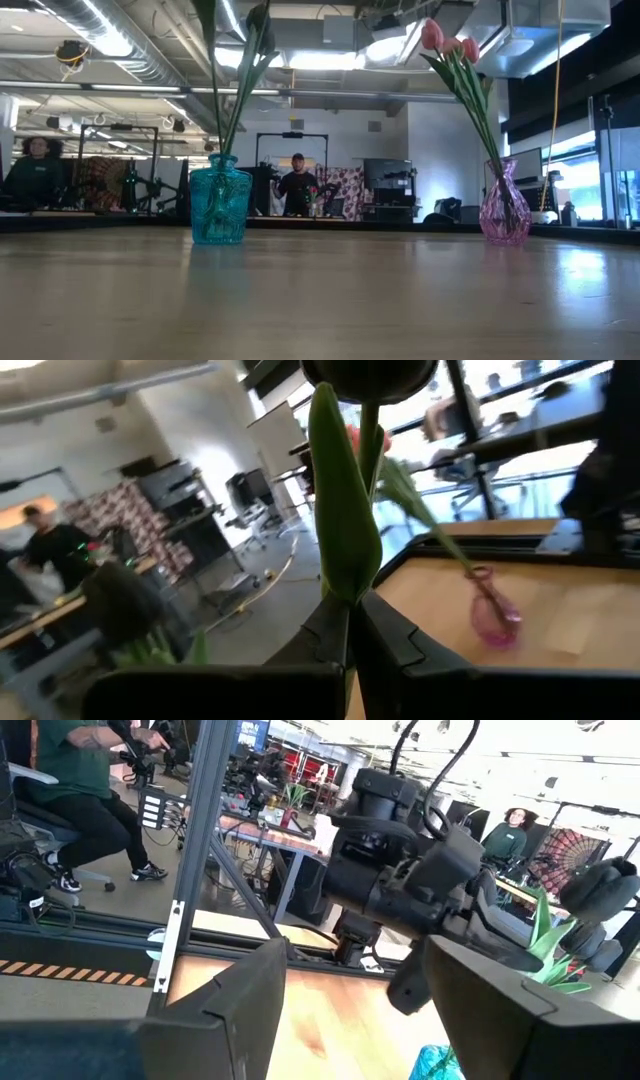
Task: Sort flowers into vase by color
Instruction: Put the black tulip into the blue vase
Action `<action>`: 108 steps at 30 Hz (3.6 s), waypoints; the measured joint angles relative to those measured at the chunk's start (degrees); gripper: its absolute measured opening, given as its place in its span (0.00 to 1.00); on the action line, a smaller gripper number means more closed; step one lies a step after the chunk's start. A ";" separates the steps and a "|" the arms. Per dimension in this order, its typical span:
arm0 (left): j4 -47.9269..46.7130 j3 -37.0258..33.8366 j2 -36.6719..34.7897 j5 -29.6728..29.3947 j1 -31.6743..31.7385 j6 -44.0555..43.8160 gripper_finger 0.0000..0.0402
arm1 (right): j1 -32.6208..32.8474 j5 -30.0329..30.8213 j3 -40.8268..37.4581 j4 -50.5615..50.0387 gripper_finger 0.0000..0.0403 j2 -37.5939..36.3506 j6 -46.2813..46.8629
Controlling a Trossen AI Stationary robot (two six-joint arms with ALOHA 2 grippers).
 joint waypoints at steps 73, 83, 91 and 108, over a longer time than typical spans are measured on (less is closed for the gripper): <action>6.24 -9.35 -0.85 -4.24 -5.89 -13.76 0.34 | 0.00 -0.63 -0.02 -2.10 0.59 0.07 3.02; 2.79 -9.35 -0.85 -4.26 -5.90 -14.01 0.12 | 0.00 0.04 -0.02 -2.21 0.59 0.07 3.02; -0.25 -9.35 -0.85 -4.29 -6.71 -13.60 0.01 | 0.00 0.10 -0.02 -2.58 0.59 0.07 3.02; -2.67 -9.35 -0.85 -4.28 -8.21 -6.22 0.07 | 0.00 0.04 -0.02 -2.56 0.59 0.07 3.02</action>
